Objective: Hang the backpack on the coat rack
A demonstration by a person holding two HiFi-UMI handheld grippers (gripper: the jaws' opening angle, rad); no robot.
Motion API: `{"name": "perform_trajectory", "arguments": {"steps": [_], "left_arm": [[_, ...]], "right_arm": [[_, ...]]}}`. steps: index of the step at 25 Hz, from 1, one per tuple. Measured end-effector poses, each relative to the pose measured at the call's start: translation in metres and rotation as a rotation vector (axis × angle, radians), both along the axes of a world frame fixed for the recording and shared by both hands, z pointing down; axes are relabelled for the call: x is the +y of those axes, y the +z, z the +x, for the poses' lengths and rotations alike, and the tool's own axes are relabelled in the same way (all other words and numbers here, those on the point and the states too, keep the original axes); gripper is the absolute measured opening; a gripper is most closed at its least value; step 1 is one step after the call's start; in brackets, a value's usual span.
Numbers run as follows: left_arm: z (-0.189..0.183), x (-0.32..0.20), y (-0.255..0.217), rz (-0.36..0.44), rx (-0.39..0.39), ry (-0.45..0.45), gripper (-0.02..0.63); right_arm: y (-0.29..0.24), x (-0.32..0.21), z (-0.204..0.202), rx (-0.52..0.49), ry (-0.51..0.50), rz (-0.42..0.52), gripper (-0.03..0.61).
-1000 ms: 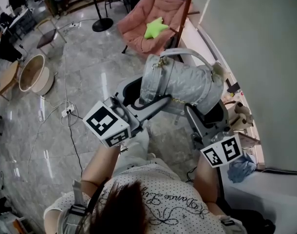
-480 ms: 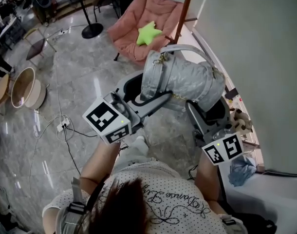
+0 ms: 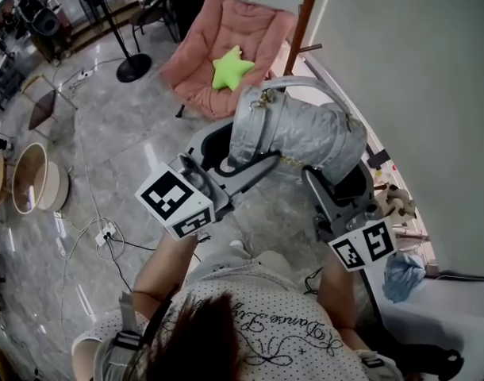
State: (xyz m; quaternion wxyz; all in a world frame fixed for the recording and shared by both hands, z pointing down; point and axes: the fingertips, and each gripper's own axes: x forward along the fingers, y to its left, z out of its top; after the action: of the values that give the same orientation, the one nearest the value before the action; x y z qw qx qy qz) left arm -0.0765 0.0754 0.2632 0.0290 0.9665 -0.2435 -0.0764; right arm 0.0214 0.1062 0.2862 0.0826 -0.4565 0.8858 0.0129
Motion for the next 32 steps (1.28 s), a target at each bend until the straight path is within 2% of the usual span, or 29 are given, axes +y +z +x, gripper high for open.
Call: {"name": "perform_trajectory", "arguments": {"steps": [10,22,32], "left_arm": [[0.010,-0.045,0.017,-0.036,0.011,0.025,0.302],[0.035,-0.143,0.007,-0.025,0.017,-0.072,0.302],[0.091,-0.202,-0.002,-0.001,0.023,-0.141,0.302]], "right_arm": [[0.016,-0.042,0.009,-0.001,0.031,-0.039,0.351],[0.006,-0.148,0.037,0.002,-0.068,-0.027,0.351],[-0.002,-0.215,0.095,0.007,-0.138,-0.004,0.351]]}}
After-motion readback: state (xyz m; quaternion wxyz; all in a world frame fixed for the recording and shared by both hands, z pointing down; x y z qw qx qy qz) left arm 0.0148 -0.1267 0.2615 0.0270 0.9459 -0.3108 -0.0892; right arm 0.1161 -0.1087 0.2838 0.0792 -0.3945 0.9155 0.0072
